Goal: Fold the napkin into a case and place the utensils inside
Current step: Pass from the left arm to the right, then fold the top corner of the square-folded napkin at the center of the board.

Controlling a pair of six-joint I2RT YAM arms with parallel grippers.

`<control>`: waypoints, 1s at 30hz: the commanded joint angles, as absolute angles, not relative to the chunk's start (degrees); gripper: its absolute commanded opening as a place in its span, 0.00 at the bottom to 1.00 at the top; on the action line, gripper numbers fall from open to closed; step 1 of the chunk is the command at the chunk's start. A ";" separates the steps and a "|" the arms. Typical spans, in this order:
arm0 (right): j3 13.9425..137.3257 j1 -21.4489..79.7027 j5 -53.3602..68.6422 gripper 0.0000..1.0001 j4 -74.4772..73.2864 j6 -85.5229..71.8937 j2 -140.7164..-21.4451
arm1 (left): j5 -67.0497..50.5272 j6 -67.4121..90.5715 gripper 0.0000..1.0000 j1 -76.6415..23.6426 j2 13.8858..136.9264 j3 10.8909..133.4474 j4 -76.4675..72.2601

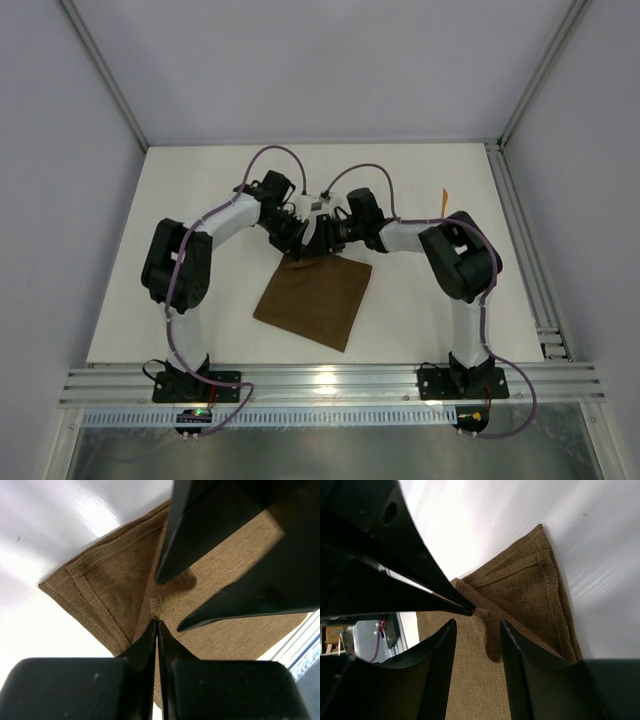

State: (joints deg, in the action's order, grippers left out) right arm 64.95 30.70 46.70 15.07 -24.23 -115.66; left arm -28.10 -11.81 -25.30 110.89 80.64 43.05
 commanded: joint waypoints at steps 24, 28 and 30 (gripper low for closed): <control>53.27 34.45 47.20 0.03 18.91 -17.85 -106.27 | -25.23 -10.02 0.44 -21.88 103.88 82.18 45.17; 48.36 36.56 45.44 0.03 14.42 -14.24 -100.83 | -23.74 -11.16 0.38 -23.28 107.22 79.82 46.58; 46.59 37.09 44.83 0.03 14.06 -13.54 -99.15 | -23.12 -11.95 0.34 -24.52 108.02 78.32 46.41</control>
State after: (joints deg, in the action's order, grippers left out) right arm 48.71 36.03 46.19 15.53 -17.87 -103.11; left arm -24.91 -10.92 -22.50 106.39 80.27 44.73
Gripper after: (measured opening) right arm 0.039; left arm 0.355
